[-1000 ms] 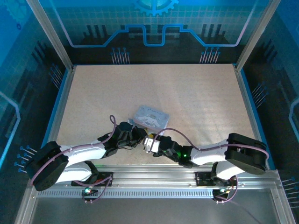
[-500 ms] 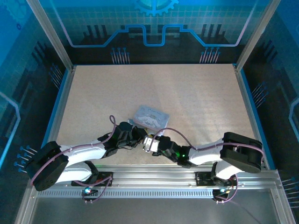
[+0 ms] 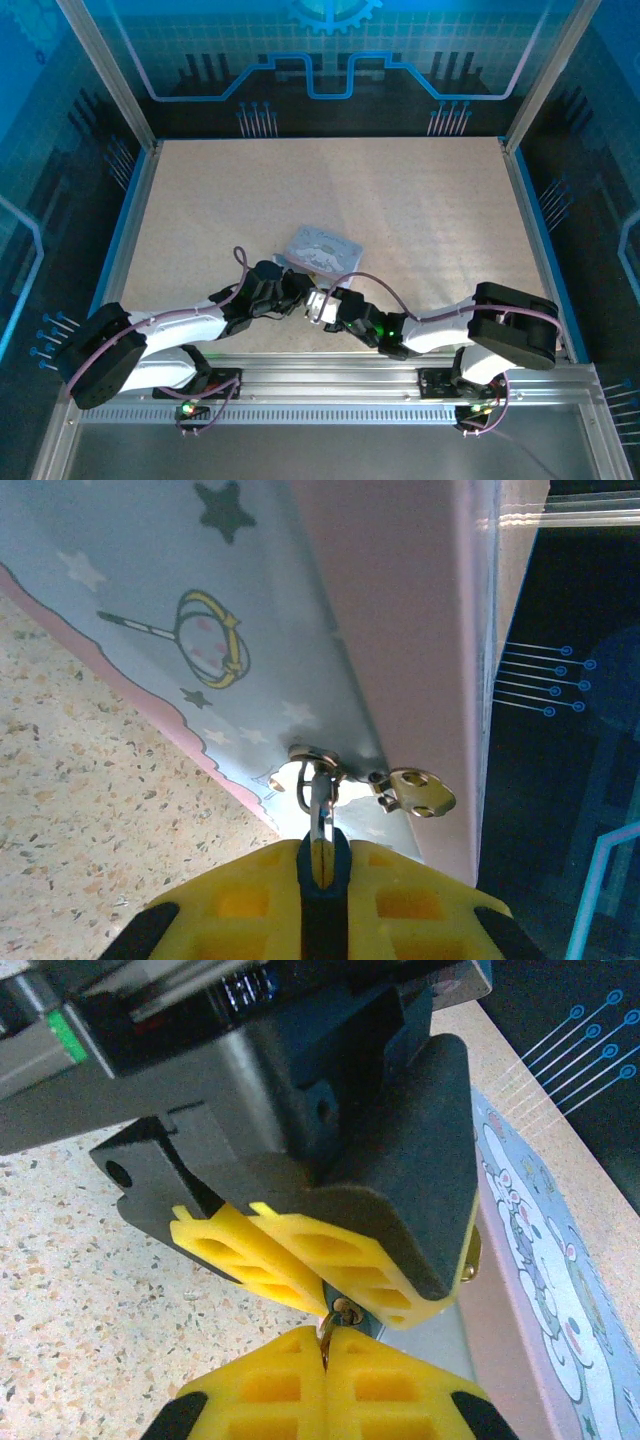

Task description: Unlock the padlock with the key

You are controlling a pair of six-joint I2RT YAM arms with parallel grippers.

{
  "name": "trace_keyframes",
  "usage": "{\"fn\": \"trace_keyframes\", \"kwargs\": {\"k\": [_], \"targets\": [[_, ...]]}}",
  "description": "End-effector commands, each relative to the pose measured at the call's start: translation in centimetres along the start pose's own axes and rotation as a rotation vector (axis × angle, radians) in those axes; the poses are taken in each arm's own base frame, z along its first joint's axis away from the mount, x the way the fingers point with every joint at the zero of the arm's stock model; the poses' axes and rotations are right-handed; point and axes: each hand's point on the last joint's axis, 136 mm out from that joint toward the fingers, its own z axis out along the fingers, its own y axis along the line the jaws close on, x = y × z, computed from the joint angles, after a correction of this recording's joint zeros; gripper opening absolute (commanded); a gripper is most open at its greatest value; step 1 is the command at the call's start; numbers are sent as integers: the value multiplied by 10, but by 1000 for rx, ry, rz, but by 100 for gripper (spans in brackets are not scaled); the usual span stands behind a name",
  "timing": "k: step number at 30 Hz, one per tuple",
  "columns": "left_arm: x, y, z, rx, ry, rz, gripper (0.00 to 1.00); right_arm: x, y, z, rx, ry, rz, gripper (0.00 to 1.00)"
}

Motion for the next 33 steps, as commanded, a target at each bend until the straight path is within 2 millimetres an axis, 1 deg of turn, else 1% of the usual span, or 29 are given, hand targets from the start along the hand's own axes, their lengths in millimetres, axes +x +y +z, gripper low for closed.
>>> {"fn": "trace_keyframes", "kwargs": {"k": [1, 11, 26, 33], "targets": [[4, -23, 0, 69, 22, 10, 0, -13, -9, 3, 45, -33, 53, 0], [5, -23, 1, 67, 25, 10, 0, -11, -12, 3, 55, -26, 114, 0], [6, -23, 4, 63, 33, 7, 0, -25, -13, 4, 3, -79, 471, 0], [6, -22, 6, 59, 36, 5, 0, -29, -15, 4, -31, -108, 687, 0]]}}
